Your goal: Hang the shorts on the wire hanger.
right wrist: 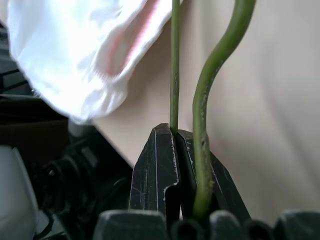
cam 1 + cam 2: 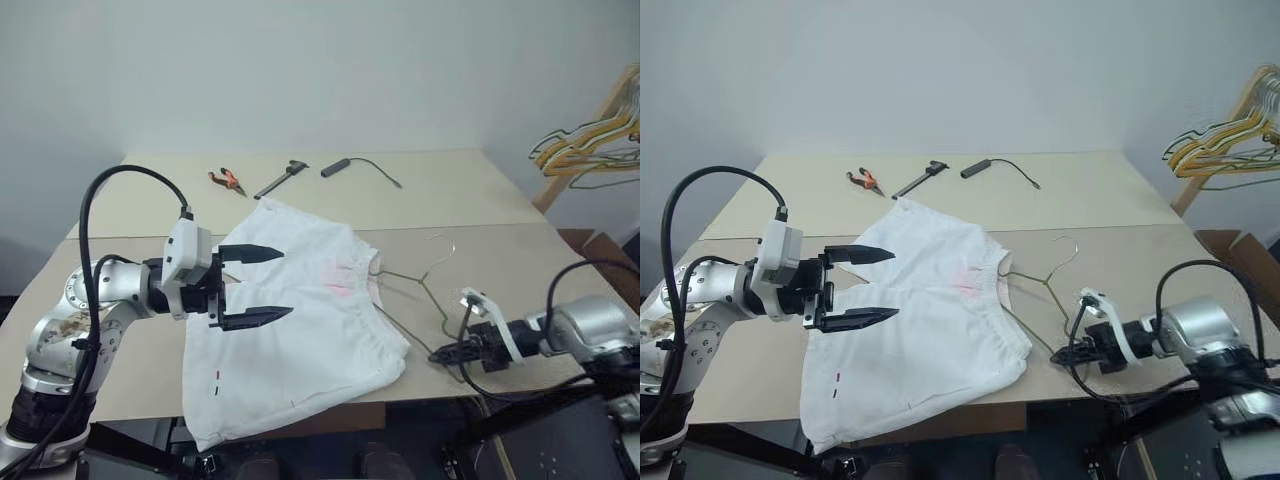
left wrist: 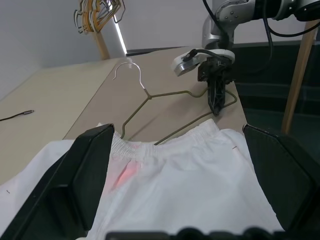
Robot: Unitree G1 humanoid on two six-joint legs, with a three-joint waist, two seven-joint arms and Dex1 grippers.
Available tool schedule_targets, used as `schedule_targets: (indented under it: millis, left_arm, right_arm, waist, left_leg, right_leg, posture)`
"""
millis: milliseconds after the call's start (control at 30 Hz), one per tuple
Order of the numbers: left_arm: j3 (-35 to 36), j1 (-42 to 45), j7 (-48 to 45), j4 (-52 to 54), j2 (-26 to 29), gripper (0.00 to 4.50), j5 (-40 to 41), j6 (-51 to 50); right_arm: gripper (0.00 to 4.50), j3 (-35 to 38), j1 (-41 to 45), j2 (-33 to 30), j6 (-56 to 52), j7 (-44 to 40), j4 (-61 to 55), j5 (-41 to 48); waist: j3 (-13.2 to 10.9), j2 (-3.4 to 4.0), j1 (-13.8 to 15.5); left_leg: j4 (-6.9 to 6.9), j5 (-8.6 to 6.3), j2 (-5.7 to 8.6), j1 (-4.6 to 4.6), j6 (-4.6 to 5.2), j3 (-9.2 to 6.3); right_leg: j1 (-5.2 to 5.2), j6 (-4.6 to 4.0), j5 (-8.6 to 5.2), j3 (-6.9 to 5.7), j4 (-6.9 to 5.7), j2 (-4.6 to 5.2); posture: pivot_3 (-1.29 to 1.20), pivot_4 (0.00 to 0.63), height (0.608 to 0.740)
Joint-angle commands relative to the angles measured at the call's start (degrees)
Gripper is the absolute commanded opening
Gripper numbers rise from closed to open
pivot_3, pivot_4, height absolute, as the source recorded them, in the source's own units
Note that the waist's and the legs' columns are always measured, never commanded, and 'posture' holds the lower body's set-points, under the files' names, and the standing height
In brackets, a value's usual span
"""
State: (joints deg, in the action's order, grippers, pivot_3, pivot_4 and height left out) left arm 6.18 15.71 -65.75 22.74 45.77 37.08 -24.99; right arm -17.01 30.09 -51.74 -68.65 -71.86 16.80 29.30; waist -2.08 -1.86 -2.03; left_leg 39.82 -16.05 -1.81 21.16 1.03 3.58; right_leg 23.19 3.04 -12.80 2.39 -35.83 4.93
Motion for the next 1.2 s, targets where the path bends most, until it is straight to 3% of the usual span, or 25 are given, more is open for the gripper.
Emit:
schedule_targets:
  millis: [33,367,533,700,1033,1200]
  left_arm:
    - [2.1,-0.5,0.7,2.1,1.1,4.48,0.2,0.6]
    - [2.9,-1.7,1.7,3.2,1.6,4.48,0.4,0.7]
    - [3.8,-2.3,2.0,3.7,2.2,4.48,0.4,0.9]
    - [3.9,-2.7,1.9,3.7,2.3,4.48,0.1,1.2]
    - [3.5,-3.2,2.4,4.4,2.3,4.48,-0.4,1.9]
    - [4.4,-4.1,2.6,5.0,2.6,4.48,-0.3,2.1]
  right_arm:
    - [0.00,0.5,4.0,1.1,1.4,-0.3,5.9,-1.9]
    - [0.00,2.9,13.6,10.2,3.7,2.0,22.8,-5.6]
    - [0.00,1.9,14.5,7.8,2.9,-5.0,22.5,-5.2]
    - [0.00,-4.1,14.5,5.2,3.3,-13.5,18.1,-6.5]
    - [0.00,-0.8,25.6,12.4,11.2,-5.9,38.5,-14.8]
    - [0.00,-0.7,26.5,11.1,12.2,-9.3,40.3,-16.9]
  waist:
    - [0.0,0.00,0.4]
    - [0.0,0.01,1.3]
    - [0.0,0.03,1.8]
    - [0.0,0.03,2.1]
    - [0.0,0.04,2.2]
    - [0.0,0.05,2.9]
  left_leg:
    - [0.00,0.00,0.00,0.00,0.00,0.00]
    - [-0.03,0.00,0.00,0.00,0.00,0.02]
    - [-0.05,0.00,0.00,0.03,0.00,-0.01]
    - [-0.06,-0.01,-0.02,0.04,0.01,-0.01]
    - [-0.07,0.00,-0.01,0.01,-0.01,0.03]
    - [-0.10,-0.01,-0.01,0.06,-0.01,0.02]
  right_leg:
    - [0.00,0.00,0.00,-0.01,0.01,0.00]
    - [0.00,0.00,0.00,-0.02,0.02,0.00]
    - [0.01,0.00,0.00,-0.06,0.03,0.00]
    - [0.03,0.00,-0.01,-0.06,0.07,0.00]
    - [0.04,-0.03,0.01,-0.05,0.00,-0.01]
    - [0.06,-0.02,0.00,-0.07,0.07,0.00]
  posture:
    - [0.05,0.000,0.740]
    - [0.08,0.000,0.740]
    - [0.09,0.000,0.740]
    - [0.09,0.000,0.740]
    - [0.12,0.000,0.740]
    - [0.13,0.000,0.740]
